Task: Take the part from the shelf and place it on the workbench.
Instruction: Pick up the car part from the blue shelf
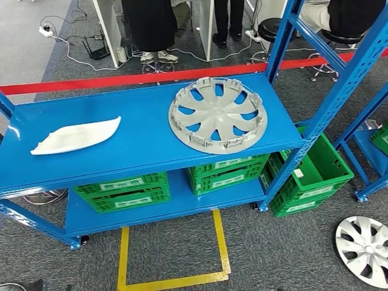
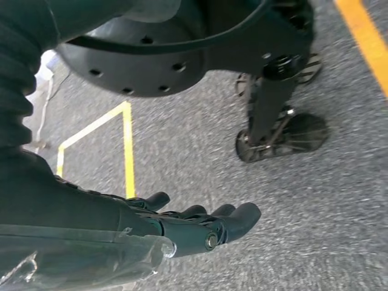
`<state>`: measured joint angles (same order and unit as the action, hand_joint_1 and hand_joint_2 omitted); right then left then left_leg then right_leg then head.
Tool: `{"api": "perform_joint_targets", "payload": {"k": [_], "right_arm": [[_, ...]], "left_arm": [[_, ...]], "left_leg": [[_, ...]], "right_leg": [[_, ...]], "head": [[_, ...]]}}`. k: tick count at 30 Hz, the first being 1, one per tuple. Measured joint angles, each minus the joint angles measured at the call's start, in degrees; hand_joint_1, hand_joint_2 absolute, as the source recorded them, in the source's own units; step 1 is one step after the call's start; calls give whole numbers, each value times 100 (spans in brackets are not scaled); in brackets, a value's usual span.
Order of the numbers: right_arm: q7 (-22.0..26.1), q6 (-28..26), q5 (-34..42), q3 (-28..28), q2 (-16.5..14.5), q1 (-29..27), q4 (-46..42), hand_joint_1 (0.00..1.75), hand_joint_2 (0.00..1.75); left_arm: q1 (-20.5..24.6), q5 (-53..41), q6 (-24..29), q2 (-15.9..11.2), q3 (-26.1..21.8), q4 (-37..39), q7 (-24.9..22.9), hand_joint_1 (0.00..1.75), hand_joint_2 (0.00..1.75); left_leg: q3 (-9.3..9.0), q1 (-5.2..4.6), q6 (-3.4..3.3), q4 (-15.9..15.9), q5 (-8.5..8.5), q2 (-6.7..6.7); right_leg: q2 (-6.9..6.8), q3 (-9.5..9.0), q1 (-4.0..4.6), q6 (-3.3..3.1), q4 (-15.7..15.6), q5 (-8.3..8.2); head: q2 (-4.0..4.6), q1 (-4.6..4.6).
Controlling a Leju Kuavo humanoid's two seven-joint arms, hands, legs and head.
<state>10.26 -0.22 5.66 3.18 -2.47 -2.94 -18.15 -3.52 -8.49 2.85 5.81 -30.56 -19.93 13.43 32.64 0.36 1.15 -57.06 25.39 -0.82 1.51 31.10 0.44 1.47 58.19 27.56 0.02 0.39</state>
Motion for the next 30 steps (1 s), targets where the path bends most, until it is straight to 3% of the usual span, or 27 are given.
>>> {"api": "perform_joint_targets", "payload": {"k": [7,15,23,30], "right_arm": [[368,-32,194,187,-123,212,243,0,175],[564,-39,267,296,-139,316,448,0,175],[608,-46,230,363,-137,348,543,0,175],[611,-63,160,393,-137,361,578,0,175]], "left_arm": [[210,-295,54,222,-1231,110,585,0,0],[387,-297,-306,308,-2403,-43,1671,0,0],[365,-364,-911,530,-2608,-1298,2275,0,0],[181,-420,-1115,797,-2244,-2700,2448,0,0]], "left_leg": [[-2,0,0,0,-1,0],[-3,0,0,0,-1,0],[-5,0,0,0,-1,0],[-12,0,0,0,-1,0]], "right_leg": [[0,-2,0,0,0,0],[0,-2,0,0,0,0],[0,-6,0,0,1,0],[0,-14,0,0,1,0]], "head": [[0,0],[0,0],[0,0],[0,0]]}}
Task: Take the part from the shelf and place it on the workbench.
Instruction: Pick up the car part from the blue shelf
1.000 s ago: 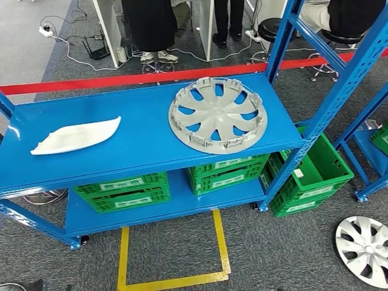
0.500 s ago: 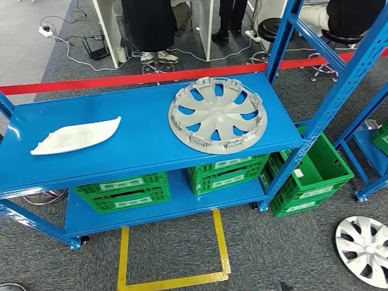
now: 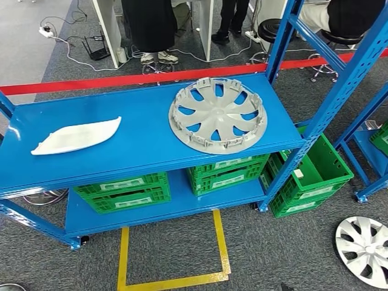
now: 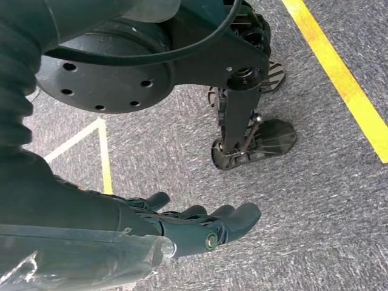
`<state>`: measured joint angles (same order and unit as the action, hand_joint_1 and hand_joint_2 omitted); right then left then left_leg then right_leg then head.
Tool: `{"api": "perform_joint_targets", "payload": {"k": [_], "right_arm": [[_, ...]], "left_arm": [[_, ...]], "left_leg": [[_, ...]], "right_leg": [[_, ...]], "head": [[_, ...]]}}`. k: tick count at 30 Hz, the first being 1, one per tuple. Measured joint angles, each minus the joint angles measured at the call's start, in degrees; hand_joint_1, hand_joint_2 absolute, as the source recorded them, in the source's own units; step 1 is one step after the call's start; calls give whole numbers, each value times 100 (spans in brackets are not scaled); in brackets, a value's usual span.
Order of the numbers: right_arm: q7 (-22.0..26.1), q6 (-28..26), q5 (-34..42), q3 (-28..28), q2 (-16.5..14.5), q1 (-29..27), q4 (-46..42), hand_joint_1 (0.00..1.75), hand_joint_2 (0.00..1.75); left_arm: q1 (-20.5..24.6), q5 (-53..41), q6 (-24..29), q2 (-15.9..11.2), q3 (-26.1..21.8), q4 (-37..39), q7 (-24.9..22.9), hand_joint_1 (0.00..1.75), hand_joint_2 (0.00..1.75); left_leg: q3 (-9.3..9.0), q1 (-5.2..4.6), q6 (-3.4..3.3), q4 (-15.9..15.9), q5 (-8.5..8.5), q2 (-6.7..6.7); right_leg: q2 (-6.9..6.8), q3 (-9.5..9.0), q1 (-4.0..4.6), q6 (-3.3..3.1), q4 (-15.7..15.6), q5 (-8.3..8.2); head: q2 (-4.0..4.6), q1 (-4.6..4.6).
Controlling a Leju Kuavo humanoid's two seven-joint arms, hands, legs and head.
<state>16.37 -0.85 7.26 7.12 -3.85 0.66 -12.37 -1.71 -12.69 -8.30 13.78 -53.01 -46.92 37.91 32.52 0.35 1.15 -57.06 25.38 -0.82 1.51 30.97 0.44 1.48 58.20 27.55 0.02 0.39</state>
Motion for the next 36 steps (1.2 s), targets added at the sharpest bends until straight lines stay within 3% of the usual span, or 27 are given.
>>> {"api": "perform_joint_targets", "payload": {"k": [10,17,24,32,36], "right_arm": [[-8,-15,-102,4,1,13,21,0,175],[-45,-20,-215,9,2,23,28,0,175],[-146,-14,-359,9,2,42,28,0,175],[-291,27,-546,9,2,184,28,0,175],[-355,50,-627,9,2,245,28,0,175]], "left_arm": [[-356,-145,29,197,1023,-1692,103,0,0],[-668,-249,183,191,2049,-2828,166,0,0],[-756,-603,267,-18,3362,-3502,155,0,0],[-653,-1183,371,-459,4881,-3803,-183,0,0],[-629,-1420,416,-654,5409,-3898,-420,0,0]], "left_leg": [[-7,1,1,0,-1,0],[-9,0,0,0,-1,-8],[-12,0,0,0,-4,-10],[-14,0,-4,0,-8,-11],[-13,0,-5,0,-8,-11]], "right_leg": [[2,-5,1,0,0,0],[-6,-8,1,0,0,0],[-6,-12,0,1,0,-3],[-4,-14,0,-2,0,-6],[-4,-14,0,-1,0,-6]], "head": [[0,-1],[0,-1],[0,0],[0,1],[0,1]]}}
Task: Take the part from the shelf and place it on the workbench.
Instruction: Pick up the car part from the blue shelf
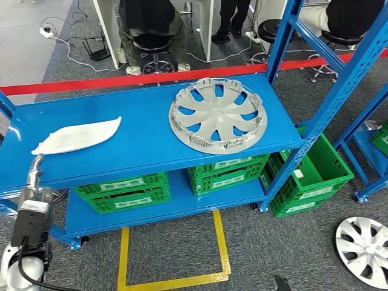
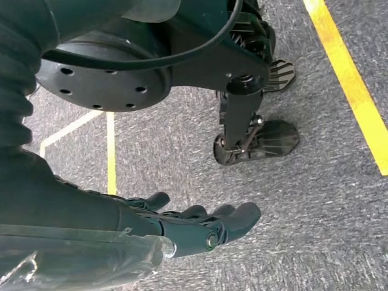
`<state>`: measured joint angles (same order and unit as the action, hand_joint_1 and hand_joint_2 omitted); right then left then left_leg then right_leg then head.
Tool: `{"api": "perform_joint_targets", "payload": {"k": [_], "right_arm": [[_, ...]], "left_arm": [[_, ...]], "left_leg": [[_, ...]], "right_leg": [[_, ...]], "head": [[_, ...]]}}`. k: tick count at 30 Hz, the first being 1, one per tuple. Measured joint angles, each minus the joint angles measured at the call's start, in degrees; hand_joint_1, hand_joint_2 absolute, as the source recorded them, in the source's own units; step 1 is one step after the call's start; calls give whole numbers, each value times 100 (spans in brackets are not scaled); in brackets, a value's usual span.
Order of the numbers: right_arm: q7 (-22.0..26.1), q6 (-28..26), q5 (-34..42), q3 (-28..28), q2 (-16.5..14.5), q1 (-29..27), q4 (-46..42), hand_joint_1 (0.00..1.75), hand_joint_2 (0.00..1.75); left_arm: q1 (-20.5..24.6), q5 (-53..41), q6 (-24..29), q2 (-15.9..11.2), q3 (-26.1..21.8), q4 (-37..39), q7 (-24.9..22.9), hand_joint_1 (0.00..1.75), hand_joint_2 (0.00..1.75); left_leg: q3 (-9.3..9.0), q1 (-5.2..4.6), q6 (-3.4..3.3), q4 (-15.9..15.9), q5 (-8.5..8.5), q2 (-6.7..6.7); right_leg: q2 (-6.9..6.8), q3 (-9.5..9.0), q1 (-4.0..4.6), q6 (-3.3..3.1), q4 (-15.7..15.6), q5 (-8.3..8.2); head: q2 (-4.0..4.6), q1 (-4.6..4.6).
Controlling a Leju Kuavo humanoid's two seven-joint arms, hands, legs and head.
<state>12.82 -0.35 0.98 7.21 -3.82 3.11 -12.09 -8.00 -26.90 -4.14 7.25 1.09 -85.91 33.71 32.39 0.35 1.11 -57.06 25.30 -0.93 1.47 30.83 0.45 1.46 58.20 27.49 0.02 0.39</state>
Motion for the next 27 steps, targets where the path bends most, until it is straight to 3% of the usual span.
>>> {"api": "perform_joint_targets", "payload": {"k": [8,16,18,21,22,23,24,25,27], "right_arm": [[-71,7,-86,0,0,28,0,0,175],[-134,-4,-168,0,-8,51,-1,0,175],[-137,-10,-181,0,-9,66,-2,0,175],[-140,-17,-184,0,-11,70,-2,0,175],[-143,-21,-184,1,-13,66,-1,0,175],[-145,-25,-185,3,-14,63,-1,0,175],[-145,-31,-189,7,-15,63,0,0,175],[-145,-38,-195,11,-15,65,0,0,175],[-148,-43,-212,20,-38,74,1,0,175]], "left_arm": [[83,-258,342,-179,519,-17,-407,0,0],[141,-870,1127,-220,602,-21,-1006,0,0],[161,-1095,1363,-213,602,-26,-1113,0,0],[170,-1257,1495,-215,602,-27,-1206,0,0],[168,-1340,1551,-212,603,-27,-1256,0,0],[166,-1439,1621,-208,604,-27,-1317,0,0],[164,-1535,1690,-203,603,-27,-1380,0,0],[164,-1612,1752,-196,602,-27,-1433,0,0],[167,-1714,1845,-186,599,-29,-1511,0,0]], "left_leg": [[2,0,-1,-1,1,0],[-26,-25,-96,62,-8,5],[-73,14,-136,142,-39,15],[-94,25,-152,153,-19,21],[-108,30,-141,151,-3,19],[-132,40,-120,150,18,16],[-171,56,-91,147,45,12],[-215,73,-51,140,81,8],[-268,78,40,111,150,1]], "right_leg": [[0,1,-1,0,-1,0],[-11,8,-43,95,-27,5],[-47,168,-42,141,281,164],[-85,792,-89,211,1388,578],[-89,935,-107,233,1583,576],[-92,967,-123,252,1551,453],[-96,880,-142,272,1288,228],[-102,709,-162,296,877,-21],[-88,398,-174,288,233,-273]], "head": [[0,0],[0,-1],[0,21],[0,38],[0,37],[0,39],[0,38],[0,39],[0,61]]}}
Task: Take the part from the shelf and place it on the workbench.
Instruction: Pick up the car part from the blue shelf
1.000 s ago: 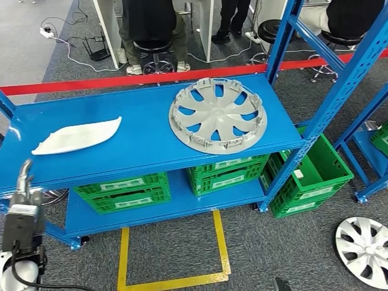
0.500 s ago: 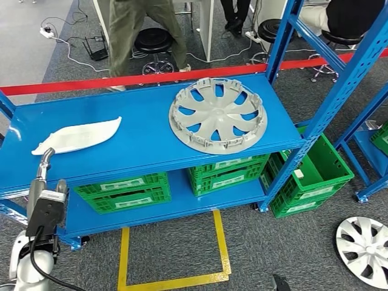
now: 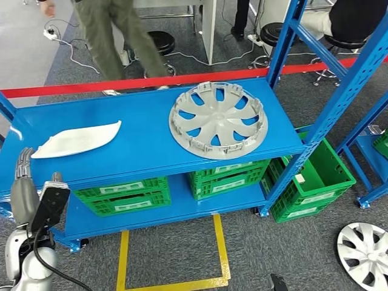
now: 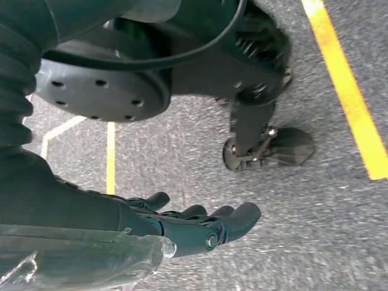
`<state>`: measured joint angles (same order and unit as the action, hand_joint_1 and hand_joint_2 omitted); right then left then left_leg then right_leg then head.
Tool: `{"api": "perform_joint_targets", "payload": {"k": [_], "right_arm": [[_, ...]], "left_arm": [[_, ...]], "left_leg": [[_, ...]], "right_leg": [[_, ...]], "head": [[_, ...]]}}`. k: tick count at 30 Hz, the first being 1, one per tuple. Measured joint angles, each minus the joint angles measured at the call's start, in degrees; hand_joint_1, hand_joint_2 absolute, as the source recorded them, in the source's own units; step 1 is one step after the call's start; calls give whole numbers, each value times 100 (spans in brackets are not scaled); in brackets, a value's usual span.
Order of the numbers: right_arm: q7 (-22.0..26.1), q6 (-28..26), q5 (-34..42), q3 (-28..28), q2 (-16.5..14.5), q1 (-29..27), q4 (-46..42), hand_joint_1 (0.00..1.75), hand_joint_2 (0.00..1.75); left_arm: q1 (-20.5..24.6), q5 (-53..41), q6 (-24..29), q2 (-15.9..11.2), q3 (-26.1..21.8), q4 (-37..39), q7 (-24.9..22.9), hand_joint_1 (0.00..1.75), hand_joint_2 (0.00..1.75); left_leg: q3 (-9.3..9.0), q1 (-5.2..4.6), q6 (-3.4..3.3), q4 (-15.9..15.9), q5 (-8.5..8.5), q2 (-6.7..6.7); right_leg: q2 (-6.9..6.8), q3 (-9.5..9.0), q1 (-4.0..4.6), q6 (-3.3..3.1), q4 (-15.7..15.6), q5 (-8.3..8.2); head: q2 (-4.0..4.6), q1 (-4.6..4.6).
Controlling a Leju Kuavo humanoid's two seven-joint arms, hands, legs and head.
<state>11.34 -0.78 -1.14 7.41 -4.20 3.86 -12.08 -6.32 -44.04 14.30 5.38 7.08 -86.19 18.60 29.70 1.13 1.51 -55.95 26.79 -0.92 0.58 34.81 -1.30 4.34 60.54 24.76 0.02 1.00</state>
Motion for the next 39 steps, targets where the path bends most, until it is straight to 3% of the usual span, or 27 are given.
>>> {"api": "perform_joint_targets", "payload": {"k": [1,3,5,7,9,10,11,12,14,16,20,23,28,35,39], "right_arm": [[-2,-1,-9,3,-11,4,1,0,175],[-8,-3,-26,7,-23,3,1,0,175],[-10,-6,-49,9,-23,-3,1,0,175],[-9,-7,-71,10,-24,2,1,0,175],[-10,-5,-81,12,-24,0,1,0,175],[-11,-5,-85,12,-24,-3,1,0,175],[-12,-5,-88,13,-24,-5,1,0,175],[-13,-5,-91,13,-24,-5,1,0,175],[-13,-4,-92,13,-24,-1,1,0,175],[-13,-2,-94,14,-24,4,1,0,175],[-13,-2,-112,38,-24,-6,1,0,175],[-13,-2,-144,71,-28,1,1,0,175],[-13,-3,-162,110,-30,-4,1,0,175],[-13,-3,-164,114,-32,-6,1,0,175],[-13,-3,-171,115,-35,-7,1,0,175]], "left_arm": [[2,-29,36,5,-1,-1,-24,0,0],[2,-71,91,15,-1,-1,-58,0,0],[2,-115,135,23,-2,-7,-85,0,0],[5,-152,165,22,-3,-15,-104,0,0],[-6,-177,175,21,-7,-16,-123,0,0],[-15,-188,177,21,-10,-16,-132,0,0],[-22,-196,180,21,-13,-16,-138,0,0],[-25,-203,182,21,-14,-16,-139,0,0],[-24,-208,185,21,-14,-16,-139,0,0],[-22,-209,187,22,-13,-17,-147,0,0],[-38,-222,196,26,-31,-19,-209,0,0],[-42,-239,209,23,-50,-19,-274,0,0],[-50,-266,236,23,-128,-19,-366,0,0],[-69,-275,264,25,-203,-19,-403,0,0],[-79,-287,284,25,-251,-19,-438,0,175]], "left_leg": [[-6,-7,40,-7,18,-3],[-4,-8,105,6,25,-6],[31,7,165,-74,95,9],[302,7,201,-608,376,26],[767,0,206,-1428,700,28],[937,-2,199,-1682,729,28],[1012,-5,185,-1734,635,28],[970,-8,166,-1548,422,29],[682,-19,120,-808,-75,34],[461,-22,99,-243,-280,40],[423,-22,92,-105,-265,19],[419,-28,45,-105,-257,15],[420,-30,24,-106,-255,15],[418,-27,12,-106,-265,15],[415,-26,9,-108,-266,15]], "right_leg": [[11,-64,4,-40,-127,-7],[28,-58,27,-173,-121,44],[27,-59,28,-266,-124,57],[20,-73,22,-333,-136,68],[11,-84,33,-368,-135,91],[9,-96,41,-376,-134,104],[11,-117,46,-378,-134,119],[13,-149,50,-373,-134,139],[20,-216,61,-342,-132,186],[32,-229,92,-311,-118,226],[21,-232,122,-375,-165,217],[15,-285,120,-327,-235,191],[16,-307,115,-227,-289,171],[15,-303,118,-206,-287,167],[15,-303,117,-204,-283,166]], "head": [[0,-4],[0,-32],[0,-64],[0,-95],[0,-114],[0,-116],[0,-115],[0,-115],[0,-117],[0,-121],[0,-104],[0,-101],[0,-103],[0,-104],[0,-105]]}}
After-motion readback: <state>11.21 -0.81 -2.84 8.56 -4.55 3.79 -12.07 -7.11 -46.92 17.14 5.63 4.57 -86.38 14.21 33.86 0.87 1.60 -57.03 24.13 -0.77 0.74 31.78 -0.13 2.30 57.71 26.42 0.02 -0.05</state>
